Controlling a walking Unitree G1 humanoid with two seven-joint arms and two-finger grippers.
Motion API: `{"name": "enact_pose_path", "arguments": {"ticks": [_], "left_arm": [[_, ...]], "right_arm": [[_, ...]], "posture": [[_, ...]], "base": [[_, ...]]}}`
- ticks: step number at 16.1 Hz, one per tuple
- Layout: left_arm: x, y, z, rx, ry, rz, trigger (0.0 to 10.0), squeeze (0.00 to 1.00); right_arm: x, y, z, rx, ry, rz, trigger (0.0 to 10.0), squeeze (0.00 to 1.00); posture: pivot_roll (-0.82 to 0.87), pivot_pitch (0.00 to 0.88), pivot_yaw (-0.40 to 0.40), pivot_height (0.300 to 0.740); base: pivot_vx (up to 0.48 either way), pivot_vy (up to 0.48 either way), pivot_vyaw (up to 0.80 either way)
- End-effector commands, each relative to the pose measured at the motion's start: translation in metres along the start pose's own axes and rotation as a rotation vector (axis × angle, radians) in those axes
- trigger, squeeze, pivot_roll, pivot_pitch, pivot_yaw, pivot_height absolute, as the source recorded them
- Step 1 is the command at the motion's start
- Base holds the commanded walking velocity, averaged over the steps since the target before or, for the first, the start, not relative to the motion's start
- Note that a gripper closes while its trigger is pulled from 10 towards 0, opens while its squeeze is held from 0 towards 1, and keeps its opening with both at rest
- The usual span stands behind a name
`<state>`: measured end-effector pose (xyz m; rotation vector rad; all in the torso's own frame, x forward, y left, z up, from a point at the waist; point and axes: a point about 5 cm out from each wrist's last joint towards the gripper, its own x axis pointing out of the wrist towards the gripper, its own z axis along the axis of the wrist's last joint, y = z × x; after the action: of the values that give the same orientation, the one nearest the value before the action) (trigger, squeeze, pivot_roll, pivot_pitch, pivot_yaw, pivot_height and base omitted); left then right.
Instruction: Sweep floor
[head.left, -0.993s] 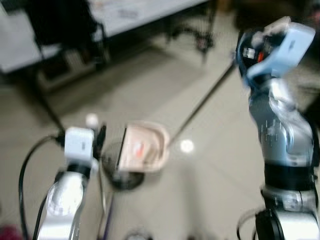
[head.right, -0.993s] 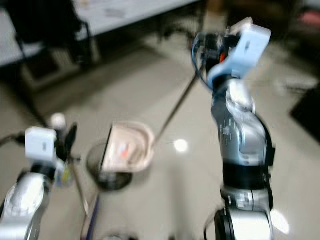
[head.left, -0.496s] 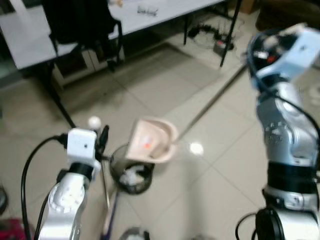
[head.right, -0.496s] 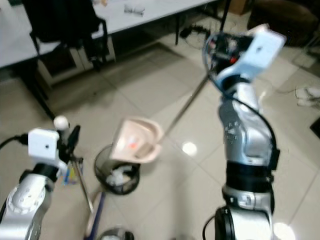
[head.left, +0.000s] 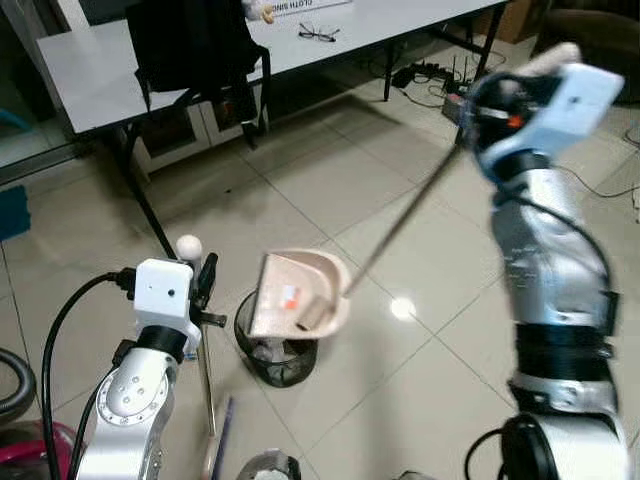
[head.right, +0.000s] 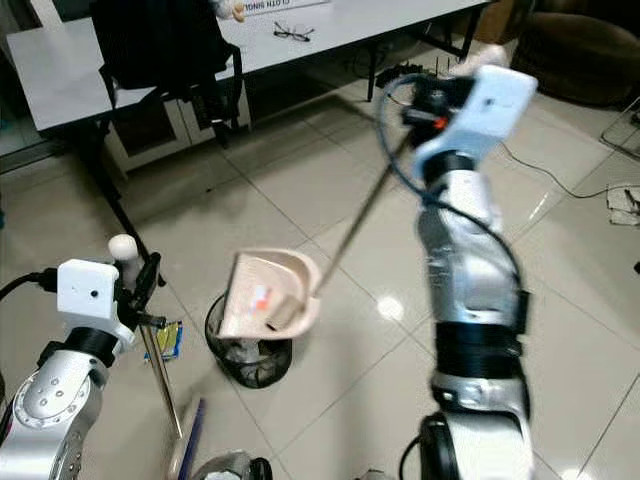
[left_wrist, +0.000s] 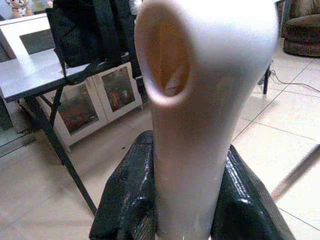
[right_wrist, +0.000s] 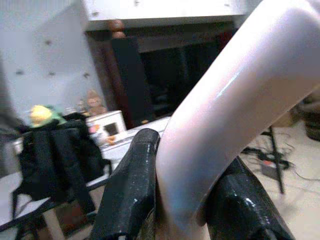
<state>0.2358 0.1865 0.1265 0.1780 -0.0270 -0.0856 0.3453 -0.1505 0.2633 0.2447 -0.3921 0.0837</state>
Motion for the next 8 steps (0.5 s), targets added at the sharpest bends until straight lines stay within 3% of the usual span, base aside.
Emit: {"name": "enact_pose_path", "arguments": {"ticks": [1, 3, 8], "left_arm": [[0.001, 0.0, 0.006, 0.015, -0.023, -0.006, 10.0, 0.0], [0.002, -0.001, 0.006, 0.012, -0.022, -0.005, 10.0, 0.0], [0.001, -0.003, 0.006, 0.018, -0.022, -0.011, 10.0, 0.0]], "right_arm": [[0.007, 0.015, 0.012, -0.005, -0.087, 0.067, 10.0, 0.0], [0.006, 0.047, 0.004, -0.06, -0.128, 0.227, 10.0, 0.0], [-0.008, 0.087, -0.005, -0.167, -0.221, 0.457, 10.0, 0.0]], "posture": [[0.05, 0.073, 0.039, 0.74], [0.06, 0.073, 0.036, 0.74], [0.06, 0.073, 0.033, 0.74]], "base": [[0.0, 0.0, 0.0], [0.0, 0.0, 0.0], [0.0, 0.0, 0.0]]}}
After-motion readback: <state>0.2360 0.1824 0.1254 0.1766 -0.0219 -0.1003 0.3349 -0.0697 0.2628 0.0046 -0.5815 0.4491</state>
